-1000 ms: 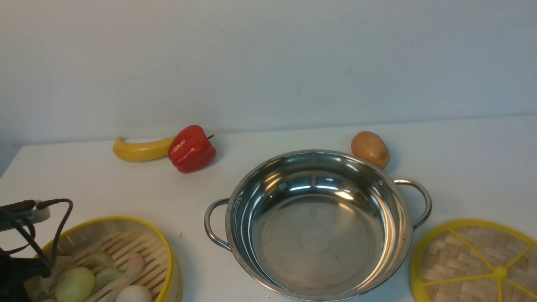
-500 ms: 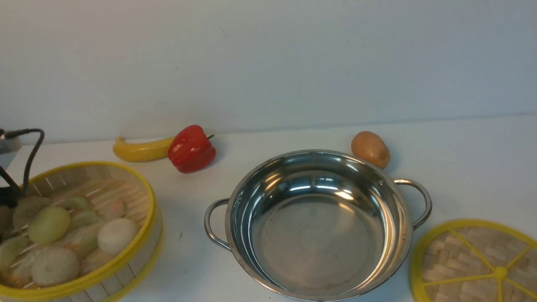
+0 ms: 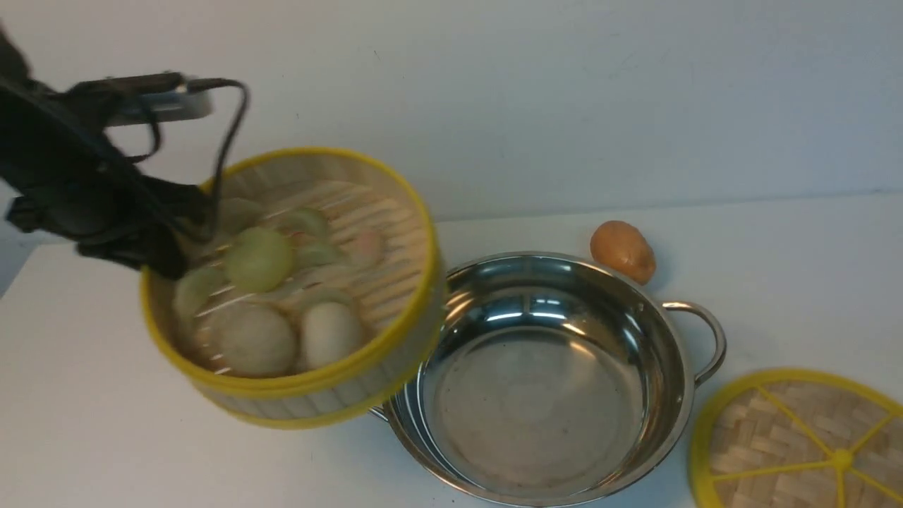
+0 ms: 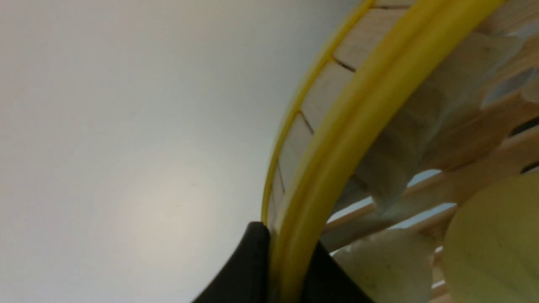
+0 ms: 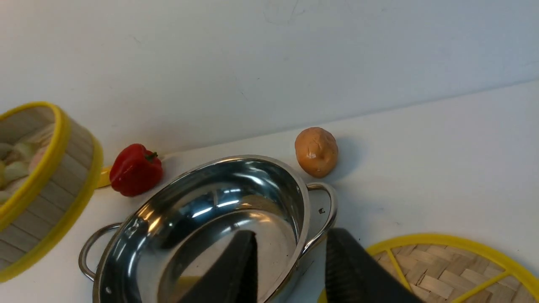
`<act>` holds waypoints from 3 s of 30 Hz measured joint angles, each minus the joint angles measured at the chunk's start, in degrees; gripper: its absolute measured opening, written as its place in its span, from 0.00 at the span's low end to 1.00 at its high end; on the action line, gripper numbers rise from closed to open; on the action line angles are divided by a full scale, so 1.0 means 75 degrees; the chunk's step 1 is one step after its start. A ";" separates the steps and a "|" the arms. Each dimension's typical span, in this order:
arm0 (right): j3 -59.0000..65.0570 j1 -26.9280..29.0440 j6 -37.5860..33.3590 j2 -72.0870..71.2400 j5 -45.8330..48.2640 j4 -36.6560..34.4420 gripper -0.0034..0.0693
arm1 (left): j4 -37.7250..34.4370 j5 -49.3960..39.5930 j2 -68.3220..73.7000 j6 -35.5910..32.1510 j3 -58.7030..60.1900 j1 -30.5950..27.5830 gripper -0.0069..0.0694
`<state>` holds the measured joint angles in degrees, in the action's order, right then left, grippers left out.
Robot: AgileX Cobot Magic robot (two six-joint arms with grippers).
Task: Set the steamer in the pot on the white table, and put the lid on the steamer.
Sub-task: 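Place the bamboo steamer basket with dumplings into the steel pot with the left gripper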
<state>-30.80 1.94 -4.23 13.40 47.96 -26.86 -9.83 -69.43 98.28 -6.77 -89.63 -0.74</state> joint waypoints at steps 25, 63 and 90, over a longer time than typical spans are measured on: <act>0.0000 -0.0695 0.0007 0.0000 0.0584 0.0341 0.38 | 0.0291 -0.0127 0.3306 0.1001 -0.3364 0.3040 0.14; 0.0000 -0.0704 0.0007 0.0000 0.0584 0.0362 0.38 | 0.1076 -0.0120 0.3649 0.1314 -0.2946 0.3481 0.14; 0.0000 -0.0704 0.0014 0.0000 0.0584 0.0362 0.38 | 0.1143 -0.0113 0.4084 0.1316 -0.2946 0.3481 0.14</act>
<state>-30.80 -3.34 -4.12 13.40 52.34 -24.14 -1.25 -70.27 128.90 3.11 -111.72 25.36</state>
